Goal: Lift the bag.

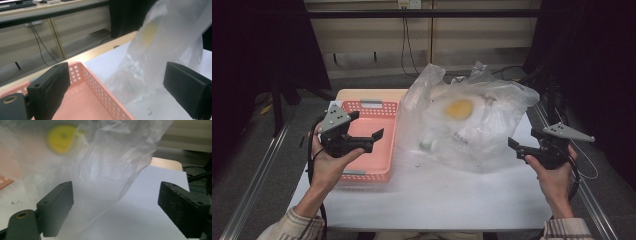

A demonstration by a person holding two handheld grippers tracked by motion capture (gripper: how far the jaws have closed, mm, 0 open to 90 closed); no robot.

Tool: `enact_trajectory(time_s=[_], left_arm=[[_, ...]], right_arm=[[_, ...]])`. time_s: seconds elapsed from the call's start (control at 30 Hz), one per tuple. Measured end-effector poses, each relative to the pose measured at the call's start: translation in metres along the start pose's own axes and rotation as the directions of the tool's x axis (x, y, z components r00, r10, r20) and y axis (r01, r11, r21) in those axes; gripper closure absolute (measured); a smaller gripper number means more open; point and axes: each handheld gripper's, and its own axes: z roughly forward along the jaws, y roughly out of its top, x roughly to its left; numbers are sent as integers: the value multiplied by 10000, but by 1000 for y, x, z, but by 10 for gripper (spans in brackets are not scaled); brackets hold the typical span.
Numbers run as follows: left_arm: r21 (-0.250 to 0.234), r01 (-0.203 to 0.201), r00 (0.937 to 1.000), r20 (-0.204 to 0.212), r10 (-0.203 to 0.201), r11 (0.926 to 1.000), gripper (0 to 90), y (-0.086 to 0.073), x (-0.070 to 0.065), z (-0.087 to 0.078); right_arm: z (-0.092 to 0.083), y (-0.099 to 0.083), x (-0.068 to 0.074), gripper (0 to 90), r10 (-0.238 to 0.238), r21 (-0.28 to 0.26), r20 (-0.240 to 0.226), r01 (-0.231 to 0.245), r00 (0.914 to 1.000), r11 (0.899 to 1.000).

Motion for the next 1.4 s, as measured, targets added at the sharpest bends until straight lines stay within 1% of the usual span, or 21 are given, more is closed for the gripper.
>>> enact_trajectory(time_s=[0.1, 0.17, 0.27, 0.37, 0.43, 0.5, 0.57, 0.6, 0.67, 0.77, 0.8, 0.9, 0.93, 1.0, 1.03, 1.1, 1.17, 1.2, 1.4], left_arm=[[141, 123, 9999, 10, -123, 9998, 62, -11, -2, 0], [318, 55, 10000, 46, -56, 9995, 55, -19, -3, -1], [337, 337, 9994, 80, -340, 9989, 52, -31, -5, -3], [434, 453, 9987, 212, -463, 9980, 49, -43, -8, -4], [500, 411, 9988, 234, -423, 9979, 47, -48, -10, -6], [550, 495, 9982, 304, -512, 9973, 46, -54, -13, -7], [621, 519, 9981, 289, -537, 9967, 47, -59, -16, -9], [627, 592, 9977, 280, -611, 9963, 47, -61, -17, -10], [790, 611, 9978, 218, -630, 9950, 48, -65, -20, -12], [968, 619, 9978, 196, -641, 9934, 54, -73, -24, -14], [1043, 617, 9976, 256, -647, 9926, 54, -75, -26, -15], [1115, 532, 9977, 351, -574, 9923, 54, -81, -31, -19], [1115, 598, 9971, 408, -647, 9920, 54, -83, -33, -20], [1191, 550, 9973, 422, -604, 9914, 54, -87, -36, -21], [1262, 444, 9979, 411, -499, 9910, 54, -90, -37, -22], [1321, 417, 9978, 464, -481, 9904, 55, -94, -39, -24], [1300, 585, 9969, 438, -646, 9898, 55, -99, -40, -25], [1296, 540, 9974, 395, -596, 9901, 55, -101, -40, -27], [1217, 716, 9969, 244, -751, 9900, 57, -113, -41, -31]], right_arm=[[0, -8, 9, 121, -62, 163, -212, 66, 9998, 9998], [0, -12, 15, 121, -123, 260, -272, 130, 9996, 9996], [2, -18, 22, 115, -68, 373, -409, 83, 9991, 9993], [2, -25, 31, 116, -156, 436, -538, 179, 9984, 9989], [3, -29, 36, 113, -103, 437, -615, 130, 9981, 9990], [4, -32, 41, 112, -139, 539, -602, 172, 9981, 9984], [4, -35, 46, 117, -178, 613, -724, 223, 9972, 9979], [4, -36, 48, 117, -178, 626, -764, 226, 9969, 9978], [4, -38, 52, 117, -153, 619, -832, 205, 9964, 9979], [4, -43, 58, 116, -322, 701, -860, 383, 9958, 9968], [4, -45, 60, 116, -403, 757, -887, 470, 9952, 9960], [4, -51, 64, 119, -421, 828, -926, 499, 9948, 9953], [3, -53, 65, 119, -387, 845, -931, 466, 9949, 9953], [3, -55, 66, 119, -406, 883, -960, 491, 9946, 9949], [3, -57, 67, 119, -425, 914, -959, 513, 9945, 9945], [2, -59, 68, 119, -368, 936, -971, 459, 9946, 9945], [1, -62, 69, 119, -376, 966, -1030, 477, 9940, 9942], [0, -63, 70, 119, -366, 980, -1050, 470, 9938, 9941], [-3, -72, 73, 120, -251, 929, -1081, 352, 9938, 9951]])
